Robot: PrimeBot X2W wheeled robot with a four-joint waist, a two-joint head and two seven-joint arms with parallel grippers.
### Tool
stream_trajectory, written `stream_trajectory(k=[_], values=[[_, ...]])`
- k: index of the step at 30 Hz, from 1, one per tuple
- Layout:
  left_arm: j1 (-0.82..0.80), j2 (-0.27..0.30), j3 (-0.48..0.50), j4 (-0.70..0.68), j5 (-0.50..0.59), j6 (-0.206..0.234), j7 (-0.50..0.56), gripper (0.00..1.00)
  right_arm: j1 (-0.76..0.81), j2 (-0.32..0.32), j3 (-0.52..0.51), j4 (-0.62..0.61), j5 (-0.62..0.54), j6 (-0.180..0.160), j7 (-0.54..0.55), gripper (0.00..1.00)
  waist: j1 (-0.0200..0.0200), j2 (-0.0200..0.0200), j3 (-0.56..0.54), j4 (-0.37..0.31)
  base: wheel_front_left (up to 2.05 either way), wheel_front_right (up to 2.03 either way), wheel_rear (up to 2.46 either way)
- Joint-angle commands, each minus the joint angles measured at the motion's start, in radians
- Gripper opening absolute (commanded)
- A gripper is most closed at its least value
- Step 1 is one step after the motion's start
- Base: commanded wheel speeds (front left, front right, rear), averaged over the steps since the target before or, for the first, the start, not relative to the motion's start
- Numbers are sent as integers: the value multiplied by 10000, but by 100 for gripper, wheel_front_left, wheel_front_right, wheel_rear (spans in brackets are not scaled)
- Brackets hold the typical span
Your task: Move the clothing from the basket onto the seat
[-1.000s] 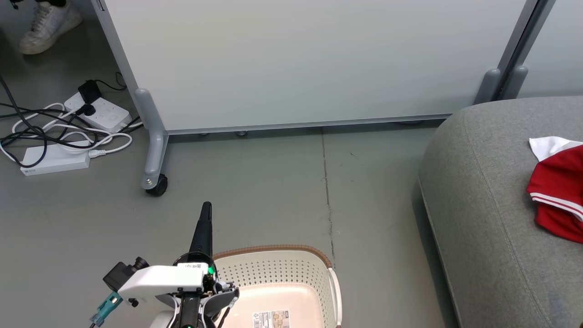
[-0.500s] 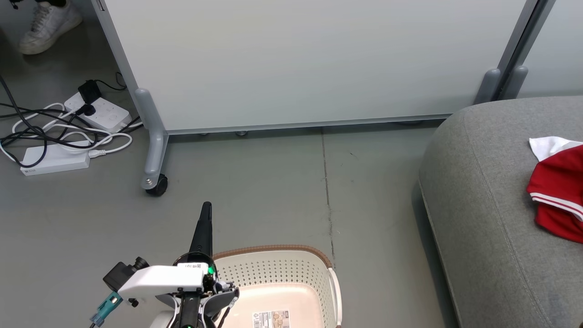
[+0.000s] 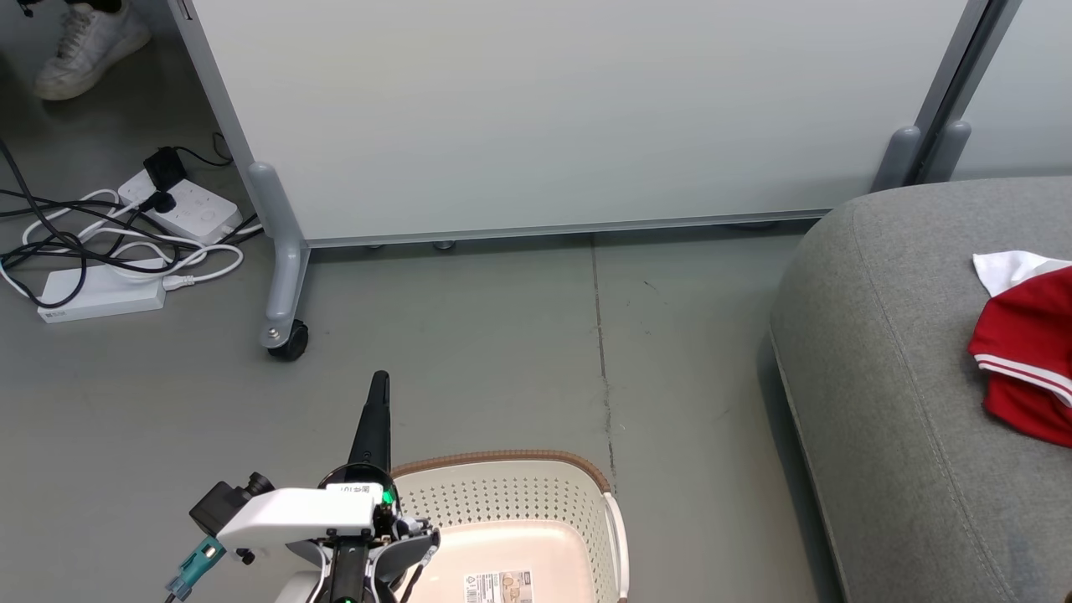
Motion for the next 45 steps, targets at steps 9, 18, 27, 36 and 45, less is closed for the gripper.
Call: stream_trajectory(k=[9,18,27,36,45], values=[[-130,28,24,0,-10,-43,-30,0,-113,-27,-56,-15,-73,21,59,0,0,-1,0,0,0,0,0],[-129,29,28,-2,-9,-43,-29,0,-125,-13,-80,-14,-65,22,80,0,0,-1,0,0,0,0,0],[-128,29,31,-3,-9,-43,-29,0,-135,-2,-101,-14,-84,22,100,0,0,-1,0,0,0,0,0],[-127,29,32,-3,-9,-43,-29,0,-146,9,-118,-14,-100,22,108,0,0,-1,0,0,0,0,0],[-127,29,34,-4,-8,-43,-29,0,-155,19,-134,-14,-121,22,116,0,0,-1,0,0,0,0,0]])
